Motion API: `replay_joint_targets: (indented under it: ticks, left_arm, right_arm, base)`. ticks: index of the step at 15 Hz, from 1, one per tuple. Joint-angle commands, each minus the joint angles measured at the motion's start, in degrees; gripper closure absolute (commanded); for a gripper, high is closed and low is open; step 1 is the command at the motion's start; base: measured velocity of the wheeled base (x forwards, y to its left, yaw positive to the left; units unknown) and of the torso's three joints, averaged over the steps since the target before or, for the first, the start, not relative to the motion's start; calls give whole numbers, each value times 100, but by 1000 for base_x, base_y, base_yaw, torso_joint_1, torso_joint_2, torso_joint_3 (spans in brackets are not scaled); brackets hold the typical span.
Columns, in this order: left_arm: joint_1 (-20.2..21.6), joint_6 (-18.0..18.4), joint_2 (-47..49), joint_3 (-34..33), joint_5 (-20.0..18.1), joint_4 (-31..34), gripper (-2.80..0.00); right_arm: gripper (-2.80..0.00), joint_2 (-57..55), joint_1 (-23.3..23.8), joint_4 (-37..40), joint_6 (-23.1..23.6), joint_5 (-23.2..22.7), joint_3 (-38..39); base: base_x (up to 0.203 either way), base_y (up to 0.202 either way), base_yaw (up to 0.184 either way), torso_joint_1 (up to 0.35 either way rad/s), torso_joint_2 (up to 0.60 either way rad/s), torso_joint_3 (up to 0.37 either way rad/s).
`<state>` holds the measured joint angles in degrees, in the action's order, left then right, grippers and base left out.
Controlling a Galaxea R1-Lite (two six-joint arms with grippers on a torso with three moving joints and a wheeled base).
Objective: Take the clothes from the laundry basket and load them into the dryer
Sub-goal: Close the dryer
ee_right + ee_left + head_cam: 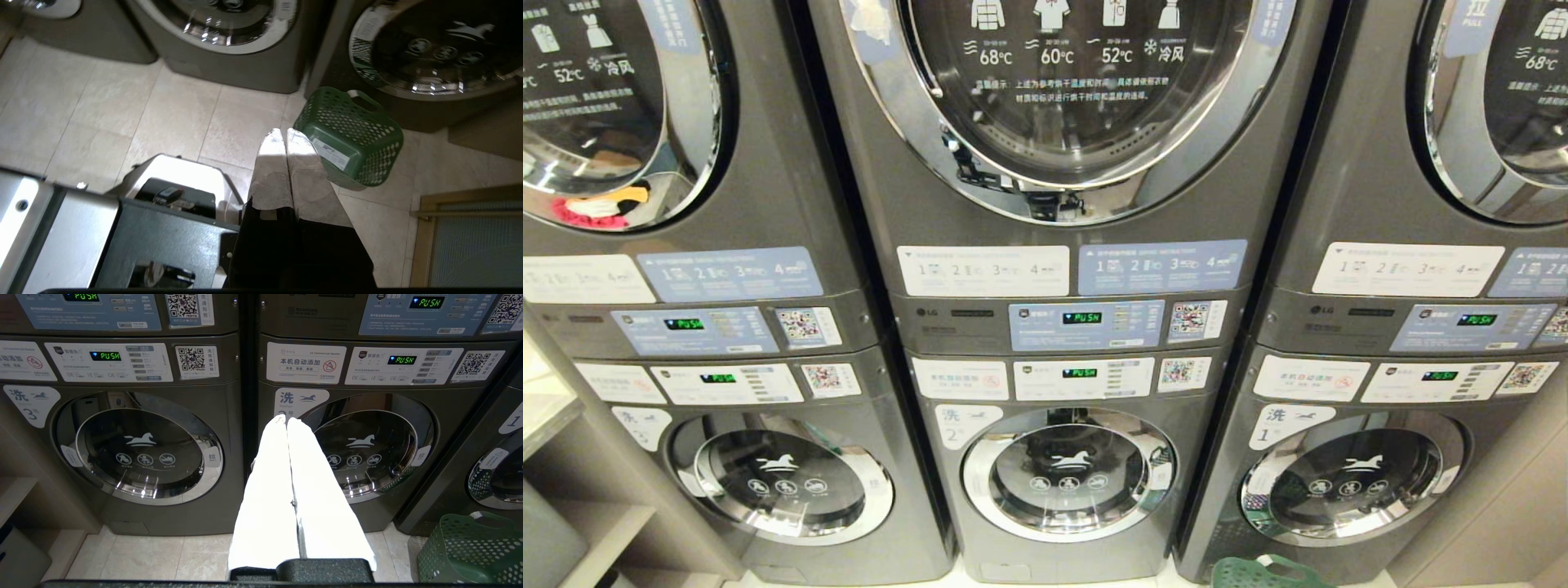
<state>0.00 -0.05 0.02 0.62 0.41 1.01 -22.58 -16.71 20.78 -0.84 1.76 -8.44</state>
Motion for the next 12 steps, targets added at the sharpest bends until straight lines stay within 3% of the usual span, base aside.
replay_joint_targets:
  ticks: [1,2,4,7,10,12]
  left_arm:
    - [0,-4,-2,-1,2,4,0]
    - [0,-4,-2,-1,2,4,0]
    - [0,-4,-2,-1,2,4,0]
    - [0,5,-2,-1,2,4,0]
    - [0,5,-2,-1,2,4,0]
    - [0,13,-2,-9,2,4,0]
  right_arm:
    - [0,282,894,22,-1,-1,0]
    - [0,467,1516,21,-17,-1,2]
    - [0,852,2038,21,-25,-9,5]
    - [0,2115,1801,25,535,-400,17]
    - [0,2259,1695,-619,1159,-643,271]
    - [0,2258,1697,-997,1175,-598,411]
  base:
    - [0,0,0,0,0,0]
    - [0,0,0,0,0,0]
    - [0,0,0,0,0,0]
    - [0,0,0,0,0,0]
    - [0,0,0,0,0,0]
    - [0,0,0,0,0,0]
